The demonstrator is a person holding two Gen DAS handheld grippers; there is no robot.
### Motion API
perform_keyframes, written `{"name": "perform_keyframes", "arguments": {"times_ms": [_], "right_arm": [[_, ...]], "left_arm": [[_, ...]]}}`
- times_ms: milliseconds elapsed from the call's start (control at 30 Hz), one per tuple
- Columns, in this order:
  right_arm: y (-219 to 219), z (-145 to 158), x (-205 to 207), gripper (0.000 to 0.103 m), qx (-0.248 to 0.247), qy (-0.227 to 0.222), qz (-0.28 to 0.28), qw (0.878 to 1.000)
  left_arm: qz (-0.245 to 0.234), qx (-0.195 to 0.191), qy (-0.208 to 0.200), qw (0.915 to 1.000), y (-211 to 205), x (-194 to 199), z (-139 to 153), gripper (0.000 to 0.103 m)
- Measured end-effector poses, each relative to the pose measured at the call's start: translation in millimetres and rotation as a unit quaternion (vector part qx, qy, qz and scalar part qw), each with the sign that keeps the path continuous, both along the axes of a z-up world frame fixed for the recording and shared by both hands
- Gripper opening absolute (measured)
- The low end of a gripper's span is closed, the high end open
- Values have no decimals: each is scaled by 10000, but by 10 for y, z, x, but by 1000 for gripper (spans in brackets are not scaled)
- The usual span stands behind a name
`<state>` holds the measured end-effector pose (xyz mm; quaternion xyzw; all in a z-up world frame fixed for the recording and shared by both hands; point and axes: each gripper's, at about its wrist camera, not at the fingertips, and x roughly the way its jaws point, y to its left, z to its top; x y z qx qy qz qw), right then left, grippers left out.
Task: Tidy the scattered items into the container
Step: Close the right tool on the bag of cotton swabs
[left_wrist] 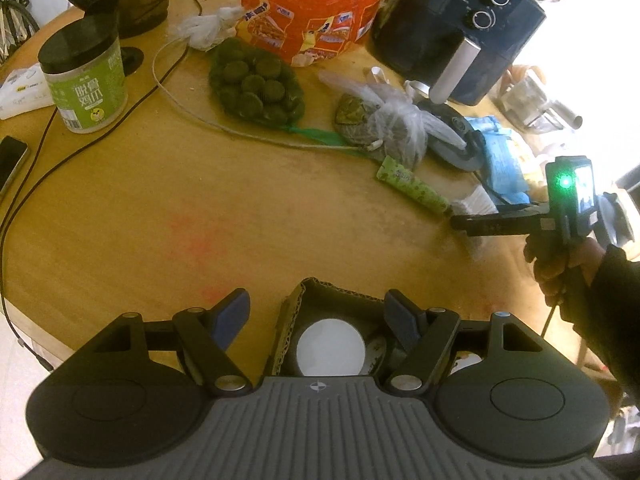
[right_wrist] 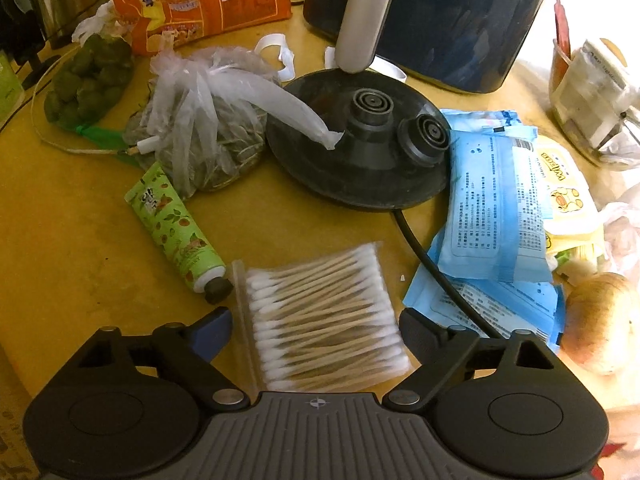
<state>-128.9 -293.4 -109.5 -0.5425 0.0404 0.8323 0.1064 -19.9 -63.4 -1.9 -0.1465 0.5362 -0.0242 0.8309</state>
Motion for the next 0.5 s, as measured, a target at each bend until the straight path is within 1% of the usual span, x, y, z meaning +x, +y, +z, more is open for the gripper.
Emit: {"name": "perform_keyframes", "arguments": {"times_ms": [100,167,267,367,500], "right_arm": [[25,-23,-2,87,-99,5,-41,9999],[38,-19,5,81,-224,-4,-75,9997],[46,-11,21,78,-314,-15,-147,9994],[35,-2,28,75,-333,-44,-196,9992],[32,16,54,75,-372,-42,-308,9988]], "left_arm": [[-23,18,3,10000,-13,3,6,73],[-44,20,11,10000,-21,9,3,73],[-88,12,7,10000,-43,16,2,73],[-140,17,-7,9999,-66,22,11,73],[-191,30,-24,9998,-85,16,27,73]]}}
